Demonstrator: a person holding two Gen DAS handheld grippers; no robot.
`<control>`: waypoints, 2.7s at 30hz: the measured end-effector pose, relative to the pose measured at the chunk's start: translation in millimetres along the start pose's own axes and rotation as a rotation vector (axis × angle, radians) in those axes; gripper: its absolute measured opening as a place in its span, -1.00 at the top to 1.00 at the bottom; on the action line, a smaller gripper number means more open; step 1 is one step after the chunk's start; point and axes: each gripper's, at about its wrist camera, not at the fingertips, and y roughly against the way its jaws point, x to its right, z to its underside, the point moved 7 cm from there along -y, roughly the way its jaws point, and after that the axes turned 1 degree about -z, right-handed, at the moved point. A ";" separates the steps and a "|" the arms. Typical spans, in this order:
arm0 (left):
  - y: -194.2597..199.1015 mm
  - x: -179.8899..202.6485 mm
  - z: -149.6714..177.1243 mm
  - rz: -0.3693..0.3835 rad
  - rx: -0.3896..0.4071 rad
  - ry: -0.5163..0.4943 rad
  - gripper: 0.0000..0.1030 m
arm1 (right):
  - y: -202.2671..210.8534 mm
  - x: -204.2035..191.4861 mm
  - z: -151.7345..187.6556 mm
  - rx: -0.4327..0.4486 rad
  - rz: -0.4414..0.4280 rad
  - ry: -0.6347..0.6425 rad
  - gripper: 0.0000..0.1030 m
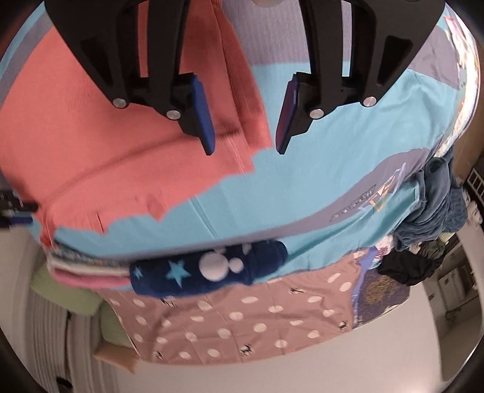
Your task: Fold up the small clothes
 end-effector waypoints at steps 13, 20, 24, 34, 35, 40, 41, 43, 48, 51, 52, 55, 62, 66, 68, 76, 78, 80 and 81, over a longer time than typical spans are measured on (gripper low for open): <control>-47.8 -22.7 -52.1 -0.182 0.033 -0.014 0.04 | -54.8 55.5 -33.1 -0.035 0.003 -0.281 -0.32; -55.0 -27.5 -47.4 0.029 -0.031 0.112 -0.01 | -40.9 70.9 -22.0 -0.001 -0.086 -0.367 -0.32; -79.9 -9.7 -25.3 0.144 -0.136 0.123 0.08 | -41.0 61.5 -29.3 0.010 -0.209 -0.381 -0.12; -35.8 -13.3 -50.2 0.075 0.043 0.131 0.90 | 0.8 46.1 -55.6 0.177 -0.234 -0.317 0.70; -41.3 -13.9 -47.0 0.060 0.026 0.113 0.86 | -1.8 47.7 -55.3 0.168 -0.187 -0.296 0.30; -42.5 -11.6 -20.9 0.060 -0.070 0.117 0.71 | -16.6 53.6 -17.7 0.021 -0.109 -0.343 0.33; -30.4 -8.4 -17.6 0.060 -0.050 0.104 0.40 | -4.1 51.4 -5.9 0.032 -0.116 -0.344 0.33; -5.1 -3.3 -7.0 0.048 -0.022 0.074 0.16 | 18.3 48.6 14.2 0.037 -0.113 -0.330 0.33; 36.7 6.5 44.1 0.129 -0.069 0.109 0.16 | 74.0 42.1 77.4 0.042 -0.162 -0.374 0.28; 44.8 11.4 81.5 0.189 -0.128 0.165 0.20 | 85.8 35.2 107.9 0.020 -0.150 -0.369 0.28; 44.7 10.4 89.1 0.192 -0.143 0.184 0.42 | 87.5 31.4 117.3 0.013 -0.160 -0.375 0.25; 46.9 4.4 103.8 0.147 -0.145 0.195 0.66 | 86.3 23.1 133.7 -0.007 -0.206 -0.414 0.22; 61.5 7.3 118.1 0.093 -0.148 0.192 0.67 | 90.1 17.7 145.6 -0.014 -0.122 -0.398 0.34; 84.6 5.8 118.9 0.108 -0.117 0.217 0.68 | 101.5 19.4 150.1 0.000 -0.138 -0.435 0.33; 95.7 8.5 120.8 0.157 -0.107 0.232 0.63 | 107.0 18.0 150.3 0.014 -0.163 -0.434 0.33; 75.5 14.4 139.0 0.162 -0.146 0.259 0.33 | 89.1 3.9 138.8 -0.004 -0.251 -0.421 0.73; 76.5 9.3 139.1 0.144 -0.152 0.272 0.39 | 77.6 9.6 142.3 -0.054 -0.202 -0.460 0.88; 79.4 4.6 142.0 0.123 -0.153 0.273 0.38 | 83.3 13.4 144.9 -0.044 -0.199 -0.495 0.88; 82.4 1.9 144.2 0.114 -0.152 0.278 0.38 | 85.8 14.1 146.7 -0.044 -0.197 -0.497 0.87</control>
